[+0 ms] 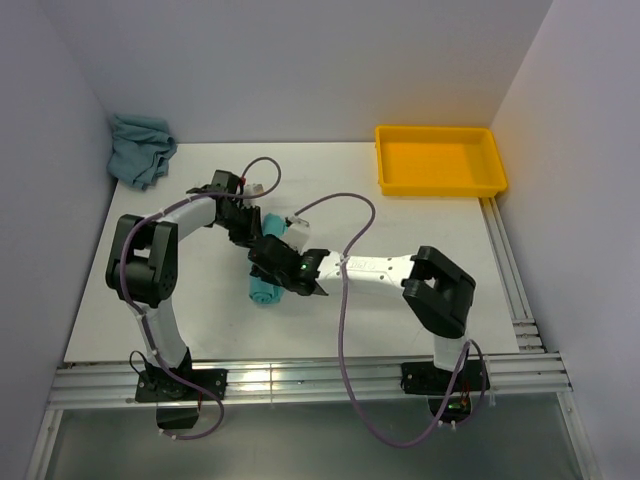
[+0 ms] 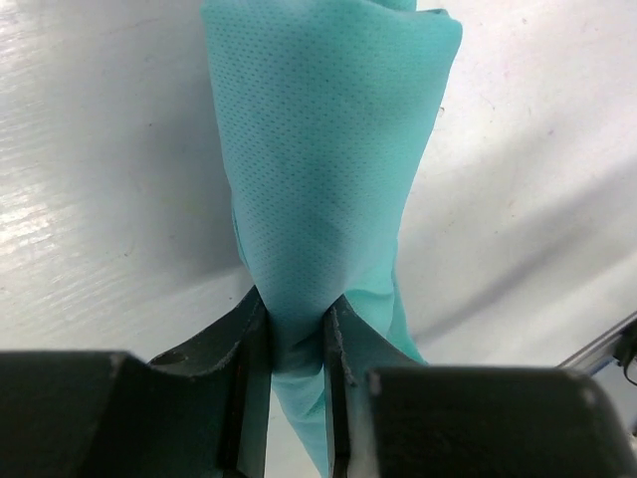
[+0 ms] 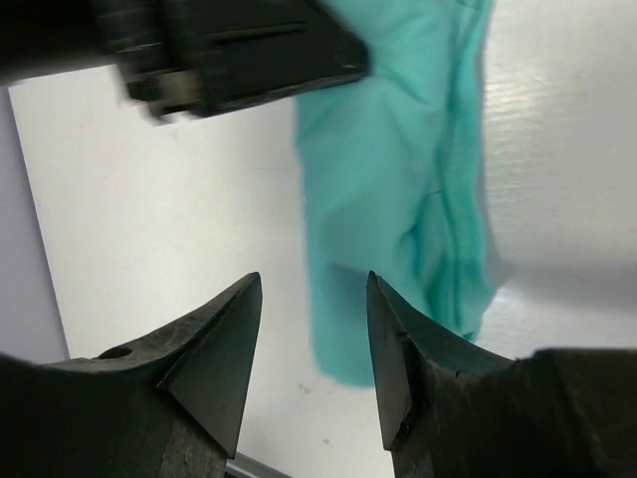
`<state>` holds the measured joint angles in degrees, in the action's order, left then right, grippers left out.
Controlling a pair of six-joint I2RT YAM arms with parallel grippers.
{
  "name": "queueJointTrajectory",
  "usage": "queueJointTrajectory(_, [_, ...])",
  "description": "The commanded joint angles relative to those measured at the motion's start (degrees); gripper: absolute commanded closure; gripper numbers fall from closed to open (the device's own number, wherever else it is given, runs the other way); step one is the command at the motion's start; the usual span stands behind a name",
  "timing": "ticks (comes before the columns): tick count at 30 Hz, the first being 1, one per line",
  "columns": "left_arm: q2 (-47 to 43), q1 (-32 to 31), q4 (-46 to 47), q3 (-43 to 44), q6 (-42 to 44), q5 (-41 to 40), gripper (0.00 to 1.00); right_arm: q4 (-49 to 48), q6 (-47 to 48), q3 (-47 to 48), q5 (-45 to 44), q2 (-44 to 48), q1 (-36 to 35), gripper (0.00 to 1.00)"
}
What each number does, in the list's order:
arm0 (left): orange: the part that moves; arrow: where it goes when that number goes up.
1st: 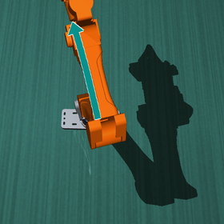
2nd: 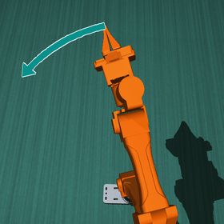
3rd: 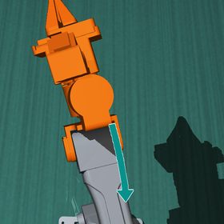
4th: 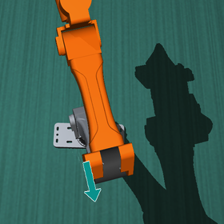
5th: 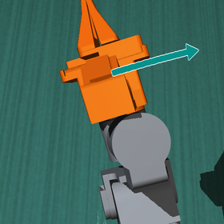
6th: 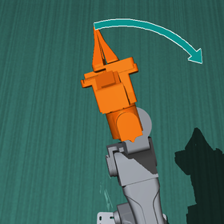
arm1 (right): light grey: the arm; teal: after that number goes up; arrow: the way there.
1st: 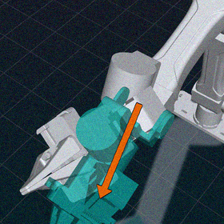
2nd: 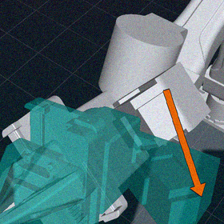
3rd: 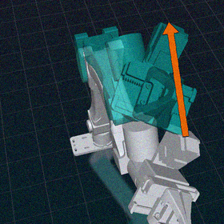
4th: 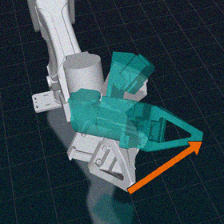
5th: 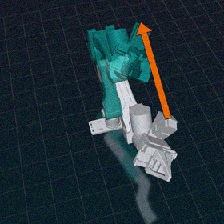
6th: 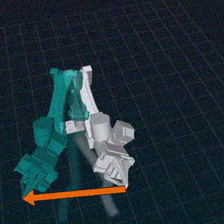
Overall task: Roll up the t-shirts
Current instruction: Roll the tshirt
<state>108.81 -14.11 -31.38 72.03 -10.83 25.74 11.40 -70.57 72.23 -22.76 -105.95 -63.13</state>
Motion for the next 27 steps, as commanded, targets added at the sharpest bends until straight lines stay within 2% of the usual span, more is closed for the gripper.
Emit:
queueJointTrajectory(1, [-2.2, -0.92, -1.23, 1.8, -0.33, -6.04, 0.85, 20.57, 3.68, 9.05, -12.2, -2.23, -3.21, 0.47])
queueJointTrajectory(5, [-2.29, -1.36, -1.58, 1.97, -0.68, -6.58, 0.85, 24.71, 5.52, 18.1, -13.62, -7.58, -4.36, 0.49])
queueJointTrajectory(8, [-2.12, -1.62, -1.85, 2.15, -0.86, -6.75, 0.85, 25.69, 6.75, 21.37, -13.28, -10.4, -5.07, 0.5])
queueJointTrajectory(13, [-1.68, -1.71, -2.2, 2.76, -1.04, -6.58, 0.84, 26.73, 6.93, 22.96, -11.78, -13.75, -5.24, 0.52])
queueJointTrajectory(19, [-1.33, -1.8, -2.29, 3.38, -0.86, -6.05, 0.78, 29.55, 5.53, 23.05, -10.28, -16.3, -6.03, 0.52])
queueJointTrajectory(22, [-1.06, -1.8, -2.55, 4.17, -0.68, -5.0, 0.72, 30.0, 4.74, 22.52, -8.97, -17.27, -6.3, 0.52])
queueJointTrajectory(27, [-0.53, -1.71, -4.91, 7.76, 0.98, -0.96, 0.53, 26.85, 3.86, 18.92, -7.03, -16.75, -6.21, 0.62])
